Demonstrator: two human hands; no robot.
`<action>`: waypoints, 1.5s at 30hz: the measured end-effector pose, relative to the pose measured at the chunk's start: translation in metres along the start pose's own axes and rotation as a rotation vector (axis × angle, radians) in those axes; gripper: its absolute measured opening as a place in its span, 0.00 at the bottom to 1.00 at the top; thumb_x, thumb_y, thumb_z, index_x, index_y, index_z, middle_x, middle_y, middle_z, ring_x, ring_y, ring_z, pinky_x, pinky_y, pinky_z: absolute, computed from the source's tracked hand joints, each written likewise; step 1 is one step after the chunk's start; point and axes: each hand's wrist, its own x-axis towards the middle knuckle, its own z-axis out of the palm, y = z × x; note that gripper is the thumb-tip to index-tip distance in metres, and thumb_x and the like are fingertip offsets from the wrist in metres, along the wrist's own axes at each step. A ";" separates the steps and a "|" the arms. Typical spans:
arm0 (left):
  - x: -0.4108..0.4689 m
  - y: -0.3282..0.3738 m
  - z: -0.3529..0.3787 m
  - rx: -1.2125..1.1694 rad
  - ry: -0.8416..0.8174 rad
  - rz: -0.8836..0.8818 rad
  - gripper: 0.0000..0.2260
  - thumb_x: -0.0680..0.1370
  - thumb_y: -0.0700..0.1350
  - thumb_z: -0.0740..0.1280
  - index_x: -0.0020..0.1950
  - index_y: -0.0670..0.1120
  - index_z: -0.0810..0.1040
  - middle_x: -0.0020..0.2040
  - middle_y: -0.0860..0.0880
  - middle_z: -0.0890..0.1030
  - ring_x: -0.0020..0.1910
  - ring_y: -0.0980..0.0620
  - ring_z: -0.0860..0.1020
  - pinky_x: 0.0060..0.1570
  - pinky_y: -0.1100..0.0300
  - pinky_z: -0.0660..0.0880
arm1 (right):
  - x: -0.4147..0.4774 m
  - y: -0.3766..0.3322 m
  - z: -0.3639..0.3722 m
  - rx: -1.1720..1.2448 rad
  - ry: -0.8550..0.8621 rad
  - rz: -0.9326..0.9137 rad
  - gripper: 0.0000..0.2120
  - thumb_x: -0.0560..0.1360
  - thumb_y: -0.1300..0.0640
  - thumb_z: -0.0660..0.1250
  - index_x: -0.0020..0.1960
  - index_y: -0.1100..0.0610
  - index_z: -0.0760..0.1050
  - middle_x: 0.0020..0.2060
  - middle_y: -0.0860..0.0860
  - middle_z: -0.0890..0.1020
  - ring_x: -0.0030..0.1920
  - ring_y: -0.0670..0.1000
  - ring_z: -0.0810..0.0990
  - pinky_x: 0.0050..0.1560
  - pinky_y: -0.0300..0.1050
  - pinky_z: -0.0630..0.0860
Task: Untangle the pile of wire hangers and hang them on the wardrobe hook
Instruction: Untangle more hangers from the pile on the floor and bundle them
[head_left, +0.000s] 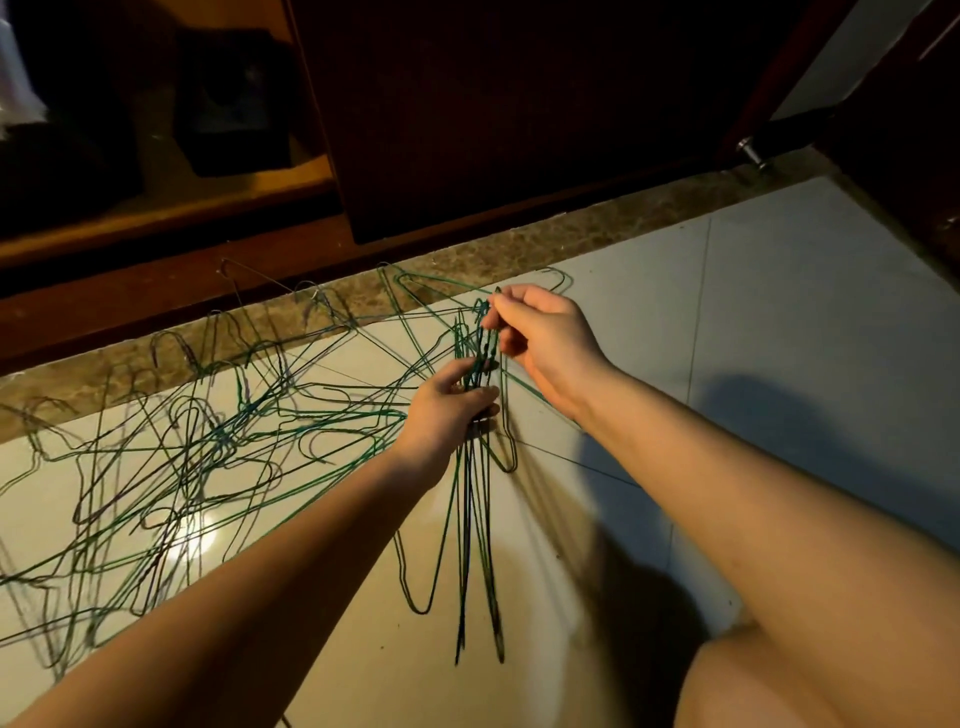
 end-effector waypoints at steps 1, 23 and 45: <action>0.001 0.000 -0.001 0.057 0.011 0.033 0.11 0.76 0.33 0.63 0.54 0.45 0.76 0.35 0.46 0.73 0.31 0.53 0.73 0.31 0.63 0.71 | 0.001 0.001 0.000 0.008 -0.018 -0.004 0.10 0.79 0.64 0.59 0.40 0.57 0.73 0.33 0.50 0.77 0.31 0.44 0.69 0.34 0.35 0.67; 0.050 0.028 -0.070 0.042 -0.055 0.099 0.08 0.79 0.36 0.60 0.45 0.46 0.76 0.37 0.47 0.73 0.33 0.53 0.73 0.36 0.61 0.73 | 0.066 0.196 -0.016 -1.130 0.201 0.560 0.15 0.79 0.59 0.55 0.62 0.63 0.70 0.63 0.59 0.74 0.63 0.57 0.74 0.60 0.45 0.71; 0.107 0.044 -0.068 -0.138 -0.049 0.160 0.07 0.79 0.36 0.60 0.54 0.41 0.76 0.38 0.48 0.74 0.34 0.53 0.73 0.30 0.68 0.75 | 0.081 0.076 -0.085 -0.963 0.357 0.457 0.14 0.78 0.61 0.57 0.36 0.48 0.64 0.34 0.48 0.70 0.34 0.47 0.68 0.35 0.38 0.65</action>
